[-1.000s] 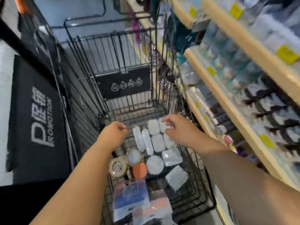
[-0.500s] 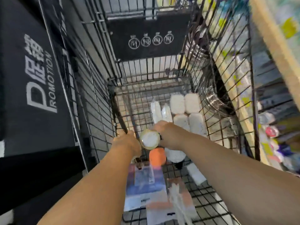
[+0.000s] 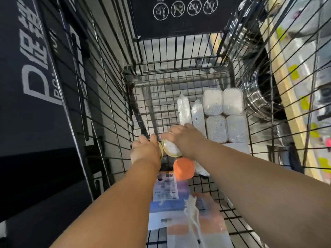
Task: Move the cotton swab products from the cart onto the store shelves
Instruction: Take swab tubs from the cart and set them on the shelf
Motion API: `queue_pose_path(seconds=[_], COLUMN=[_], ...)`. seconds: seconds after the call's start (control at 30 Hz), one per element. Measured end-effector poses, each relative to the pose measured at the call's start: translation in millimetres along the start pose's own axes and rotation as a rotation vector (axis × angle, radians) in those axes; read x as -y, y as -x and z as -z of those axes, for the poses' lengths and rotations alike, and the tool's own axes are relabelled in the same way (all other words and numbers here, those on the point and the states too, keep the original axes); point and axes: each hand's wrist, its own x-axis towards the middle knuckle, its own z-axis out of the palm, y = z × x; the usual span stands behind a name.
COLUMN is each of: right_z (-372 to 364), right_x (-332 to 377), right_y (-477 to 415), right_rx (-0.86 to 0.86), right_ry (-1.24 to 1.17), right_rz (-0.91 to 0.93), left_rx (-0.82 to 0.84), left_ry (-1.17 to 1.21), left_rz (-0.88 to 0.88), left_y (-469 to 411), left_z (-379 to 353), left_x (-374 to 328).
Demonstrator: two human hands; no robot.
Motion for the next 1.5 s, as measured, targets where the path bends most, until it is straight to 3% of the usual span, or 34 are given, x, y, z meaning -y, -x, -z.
queue_pose_path(seconds=[0.13, 0.33, 0.47, 0.83, 1.13, 1.27, 1.5], right_z=[8.7, 45.2, 80.4, 186.5, 247.7, 266.3, 284.7], right_x=[-5.8, -15.2, -25.2, -50.2, -56.0, -55.2, -33.9], right_y=[8.6, 43.5, 78.2, 229.0, 394.2, 470.9, 608.1], right_rx=[-0.06, -0.154, -0.204, -0.668, -1.138, -1.363, -1.721], right_ry=[-0.106, -0.568, -0.749, -1.087, -1.279, -1.436, -1.423], right_rz=[-0.051, -0.187, -0.25, -0.317, -0.284, -0.144, -0.016], left_rx=[0.006, -0.032, -0.048, -0.45, -0.667, -0.724, -0.766], left_ry=[0.069, 0.186, 0.256, 0.396, 0.496, 0.662, 0.897], left_rz=[0.003, 0.03, -0.002, -0.23, -0.583, -0.813, -1.225], left_y=[2.4, 32.7, 67.3, 199.3, 346.4, 411.3, 523.8], left_z=[20.8, 77.6, 127.1, 256.1, 343.6, 367.0, 386.6], left_x=[-0.2, 7.5, 9.3, -27.4, -82.9, -112.5, -162.1])
